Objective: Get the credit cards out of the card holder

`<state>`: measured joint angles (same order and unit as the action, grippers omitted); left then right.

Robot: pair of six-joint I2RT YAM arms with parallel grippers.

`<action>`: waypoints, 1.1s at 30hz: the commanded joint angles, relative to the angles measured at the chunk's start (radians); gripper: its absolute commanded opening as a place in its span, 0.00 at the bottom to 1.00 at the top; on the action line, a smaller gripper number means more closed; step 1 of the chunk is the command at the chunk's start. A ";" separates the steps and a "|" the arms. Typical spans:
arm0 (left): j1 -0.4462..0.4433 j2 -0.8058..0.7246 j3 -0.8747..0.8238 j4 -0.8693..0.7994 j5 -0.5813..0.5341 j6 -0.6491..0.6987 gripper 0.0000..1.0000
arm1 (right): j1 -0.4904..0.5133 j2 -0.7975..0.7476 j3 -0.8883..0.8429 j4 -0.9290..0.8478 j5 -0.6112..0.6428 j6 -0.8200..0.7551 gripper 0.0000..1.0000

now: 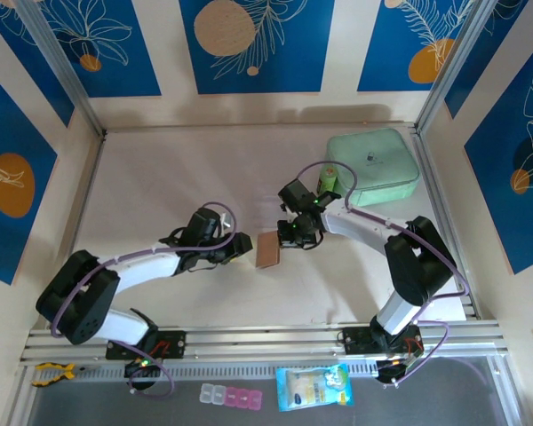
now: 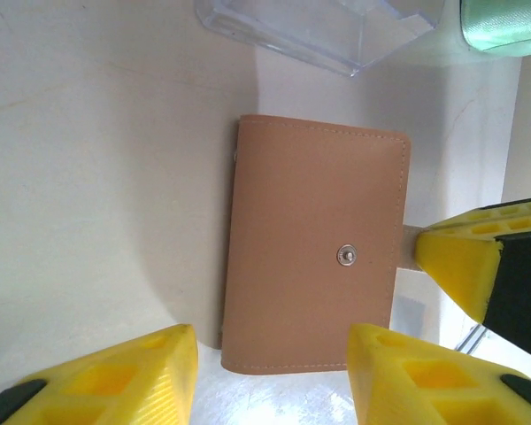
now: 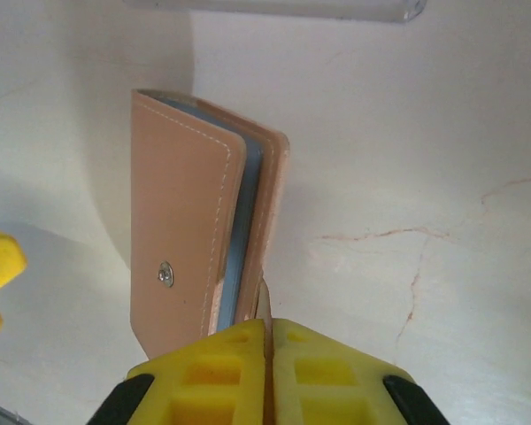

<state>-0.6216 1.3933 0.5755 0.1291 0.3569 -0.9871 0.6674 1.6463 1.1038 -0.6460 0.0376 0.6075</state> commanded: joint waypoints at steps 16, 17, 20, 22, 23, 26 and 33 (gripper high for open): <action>0.058 -0.174 -0.037 -0.119 -0.036 0.079 0.54 | 0.142 0.091 0.263 -0.127 -0.019 -0.112 0.07; 0.058 -0.173 -0.030 -0.135 -0.033 0.088 0.53 | 0.144 0.096 0.271 -0.133 -0.015 -0.113 0.07; 0.059 -0.163 -0.022 -0.153 -0.025 0.099 0.51 | 0.146 0.099 0.282 -0.146 -0.008 -0.112 0.07; 0.058 -0.140 -0.018 -0.148 -0.016 0.102 0.46 | 0.144 0.090 0.278 -0.152 0.004 -0.117 0.07; 0.058 -0.125 -0.016 -0.144 -0.011 0.103 0.45 | 0.142 0.085 0.275 -0.159 0.010 -0.117 0.07; 0.055 -0.078 -0.010 -0.111 0.004 0.102 0.37 | 0.133 0.062 0.247 -0.166 0.031 -0.118 0.07; 0.047 -0.015 0.007 -0.135 -0.024 0.111 0.24 | 0.086 0.005 0.138 -0.144 0.051 -0.107 0.07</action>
<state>-0.5735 1.3655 0.5510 0.0109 0.3389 -0.8909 0.7692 1.6947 1.2785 -0.7704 0.0784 0.5045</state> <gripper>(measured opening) 0.241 0.072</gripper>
